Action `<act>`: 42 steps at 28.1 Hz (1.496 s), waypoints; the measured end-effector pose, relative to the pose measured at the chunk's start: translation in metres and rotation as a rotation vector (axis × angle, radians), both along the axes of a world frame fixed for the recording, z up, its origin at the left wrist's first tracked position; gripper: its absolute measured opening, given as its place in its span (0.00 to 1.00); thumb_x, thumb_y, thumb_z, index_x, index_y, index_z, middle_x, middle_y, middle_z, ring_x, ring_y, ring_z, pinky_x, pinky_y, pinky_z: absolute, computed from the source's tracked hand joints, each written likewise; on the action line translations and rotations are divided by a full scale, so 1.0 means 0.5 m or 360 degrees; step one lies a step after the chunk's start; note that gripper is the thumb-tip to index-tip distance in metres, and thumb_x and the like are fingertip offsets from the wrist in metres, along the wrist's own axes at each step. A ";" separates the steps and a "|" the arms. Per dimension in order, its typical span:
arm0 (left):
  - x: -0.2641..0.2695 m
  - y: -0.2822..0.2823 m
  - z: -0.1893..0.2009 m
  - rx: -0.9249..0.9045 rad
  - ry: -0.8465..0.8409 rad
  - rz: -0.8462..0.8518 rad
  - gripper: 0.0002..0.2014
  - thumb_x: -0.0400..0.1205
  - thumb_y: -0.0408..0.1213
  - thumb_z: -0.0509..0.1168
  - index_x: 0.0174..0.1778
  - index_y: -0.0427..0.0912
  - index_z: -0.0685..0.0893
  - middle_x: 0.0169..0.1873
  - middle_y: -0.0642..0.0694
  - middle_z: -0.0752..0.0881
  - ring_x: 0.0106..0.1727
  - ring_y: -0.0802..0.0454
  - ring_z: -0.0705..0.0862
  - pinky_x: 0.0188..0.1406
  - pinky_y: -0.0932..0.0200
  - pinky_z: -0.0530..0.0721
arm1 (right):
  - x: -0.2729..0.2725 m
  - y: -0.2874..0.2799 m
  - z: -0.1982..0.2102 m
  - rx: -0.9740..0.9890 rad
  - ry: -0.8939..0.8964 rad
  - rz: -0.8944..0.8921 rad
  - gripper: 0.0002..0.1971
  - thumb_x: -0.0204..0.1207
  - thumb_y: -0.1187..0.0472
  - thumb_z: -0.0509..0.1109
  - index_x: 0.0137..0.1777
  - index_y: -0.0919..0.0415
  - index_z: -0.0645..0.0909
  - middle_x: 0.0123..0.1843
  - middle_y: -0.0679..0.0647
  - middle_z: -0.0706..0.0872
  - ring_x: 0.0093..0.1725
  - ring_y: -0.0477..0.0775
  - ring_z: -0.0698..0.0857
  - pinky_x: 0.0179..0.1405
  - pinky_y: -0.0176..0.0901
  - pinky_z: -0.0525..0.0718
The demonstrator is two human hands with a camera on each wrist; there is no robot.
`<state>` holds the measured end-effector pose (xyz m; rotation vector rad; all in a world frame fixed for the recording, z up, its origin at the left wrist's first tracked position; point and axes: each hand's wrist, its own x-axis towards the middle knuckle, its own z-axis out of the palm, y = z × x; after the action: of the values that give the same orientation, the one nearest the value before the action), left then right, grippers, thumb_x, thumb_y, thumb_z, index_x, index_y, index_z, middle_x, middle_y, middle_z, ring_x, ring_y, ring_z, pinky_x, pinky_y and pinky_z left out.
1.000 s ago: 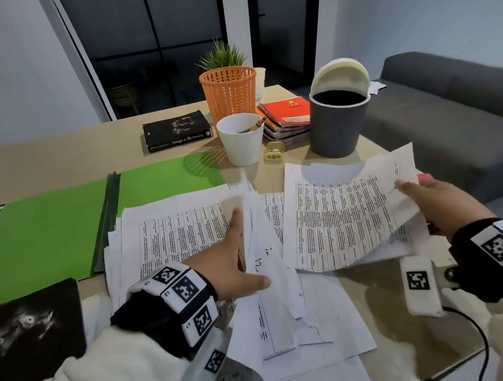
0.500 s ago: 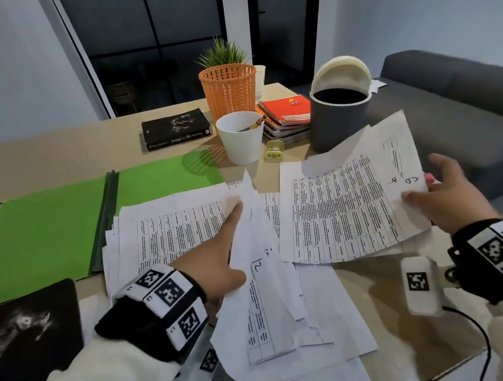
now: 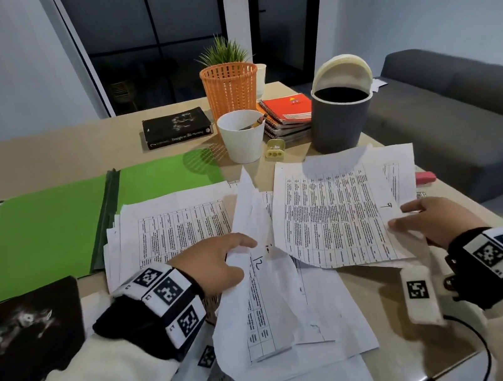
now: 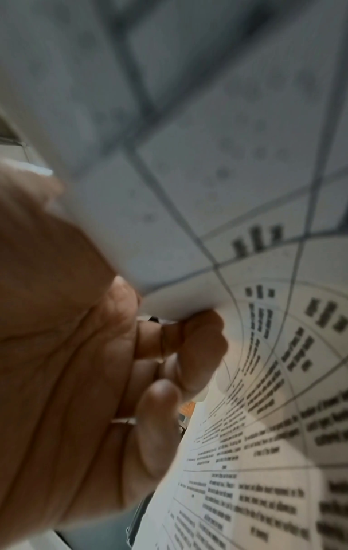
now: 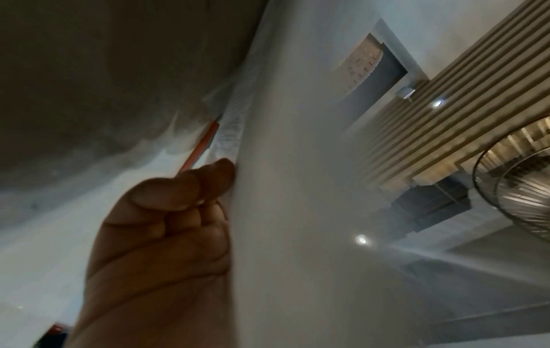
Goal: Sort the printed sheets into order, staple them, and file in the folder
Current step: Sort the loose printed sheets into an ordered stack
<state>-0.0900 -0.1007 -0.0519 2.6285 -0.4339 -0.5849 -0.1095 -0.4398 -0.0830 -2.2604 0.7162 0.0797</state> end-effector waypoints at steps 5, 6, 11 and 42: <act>0.000 0.007 -0.001 -0.0087 0.0006 0.0009 0.25 0.78 0.30 0.59 0.68 0.59 0.74 0.56 0.58 0.84 0.17 0.67 0.72 0.19 0.75 0.66 | -0.005 0.007 -0.004 0.0144 -0.0111 -0.0021 0.02 0.73 0.64 0.73 0.40 0.60 0.85 0.42 0.56 0.89 0.38 0.56 0.85 0.41 0.46 0.82; -0.001 0.007 0.000 -0.0097 0.0011 0.0017 0.25 0.78 0.30 0.59 0.69 0.58 0.74 0.60 0.57 0.82 0.16 0.68 0.71 0.19 0.76 0.66 | -0.004 0.007 -0.001 0.0093 -0.0175 -0.0046 0.02 0.74 0.64 0.72 0.41 0.61 0.84 0.42 0.58 0.88 0.37 0.56 0.83 0.37 0.44 0.78; 0.002 0.026 0.005 -0.0157 0.0037 0.0098 0.30 0.76 0.31 0.60 0.72 0.61 0.69 0.48 0.49 0.86 0.25 0.56 0.80 0.28 0.64 0.78 | 0.003 0.001 0.028 -0.0236 -0.0616 -0.0189 0.06 0.73 0.56 0.69 0.41 0.58 0.83 0.51 0.63 0.86 0.49 0.63 0.82 0.47 0.48 0.77; 0.010 0.045 -0.013 -0.0301 0.0162 0.0206 0.52 0.76 0.39 0.71 0.80 0.60 0.35 0.47 0.51 0.85 0.39 0.53 0.83 0.43 0.55 0.82 | -0.011 0.052 0.043 0.0240 -0.0852 -0.0276 0.07 0.78 0.59 0.63 0.48 0.61 0.79 0.43 0.56 0.86 0.37 0.53 0.81 0.37 0.43 0.75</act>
<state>-0.0853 -0.0781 -0.0583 2.4133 -0.2712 -0.6015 -0.1152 -0.4135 -0.0617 -1.9391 0.5853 -0.5180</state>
